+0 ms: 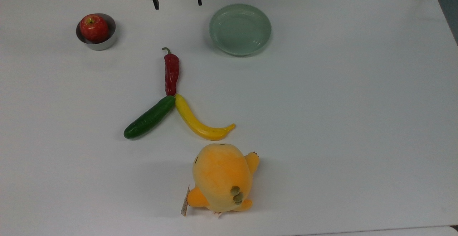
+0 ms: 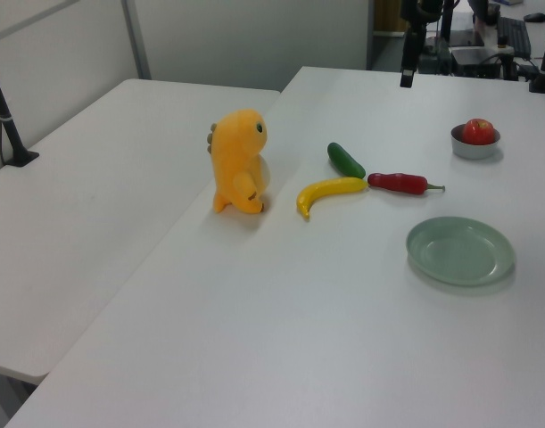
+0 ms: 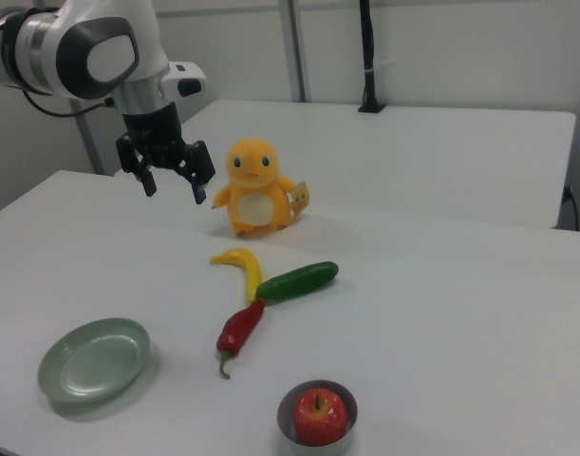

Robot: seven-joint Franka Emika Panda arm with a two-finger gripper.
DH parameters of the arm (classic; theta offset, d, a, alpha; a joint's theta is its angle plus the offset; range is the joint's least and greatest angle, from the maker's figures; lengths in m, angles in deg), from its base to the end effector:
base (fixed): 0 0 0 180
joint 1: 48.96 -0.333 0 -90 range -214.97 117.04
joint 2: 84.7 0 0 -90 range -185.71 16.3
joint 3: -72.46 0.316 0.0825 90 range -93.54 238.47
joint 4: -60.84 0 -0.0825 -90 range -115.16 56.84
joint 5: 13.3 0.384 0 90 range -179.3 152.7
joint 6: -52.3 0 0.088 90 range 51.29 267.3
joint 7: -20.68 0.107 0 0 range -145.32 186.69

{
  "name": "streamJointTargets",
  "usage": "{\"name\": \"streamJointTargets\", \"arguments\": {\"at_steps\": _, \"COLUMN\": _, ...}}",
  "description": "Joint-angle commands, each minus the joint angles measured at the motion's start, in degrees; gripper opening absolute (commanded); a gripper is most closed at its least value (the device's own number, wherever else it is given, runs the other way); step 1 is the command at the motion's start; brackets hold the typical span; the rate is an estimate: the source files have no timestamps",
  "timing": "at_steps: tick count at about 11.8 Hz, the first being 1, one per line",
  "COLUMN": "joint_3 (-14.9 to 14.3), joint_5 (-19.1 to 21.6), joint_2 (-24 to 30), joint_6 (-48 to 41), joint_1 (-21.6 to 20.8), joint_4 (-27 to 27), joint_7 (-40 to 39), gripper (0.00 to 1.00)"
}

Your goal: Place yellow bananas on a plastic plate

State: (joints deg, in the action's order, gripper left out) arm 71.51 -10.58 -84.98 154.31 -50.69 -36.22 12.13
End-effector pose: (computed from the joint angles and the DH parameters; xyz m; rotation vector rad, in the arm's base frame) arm 0.5718 0.0119 0.5820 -3.0885 -0.2396 -0.1309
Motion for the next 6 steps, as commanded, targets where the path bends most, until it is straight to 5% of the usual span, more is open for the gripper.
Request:
{"name": "streamJointTargets", "arguments": {"at_steps": 1, "joint_3": -0.72, "joint_5": -0.17, "joint_2": 1.07, "joint_6": 0.64, "joint_1": -0.12, "joint_4": -1.29, "joint_7": -0.85, "gripper": 1.0}}
{"name": "streamJointTargets", "arguments": {"at_steps": 6, "joint_3": -0.72, "joint_5": -0.17, "joint_2": 0.8, "joint_6": 0.82, "joint_1": -0.03, "joint_4": -1.29, "joint_7": -1.64, "gripper": 1.0}}
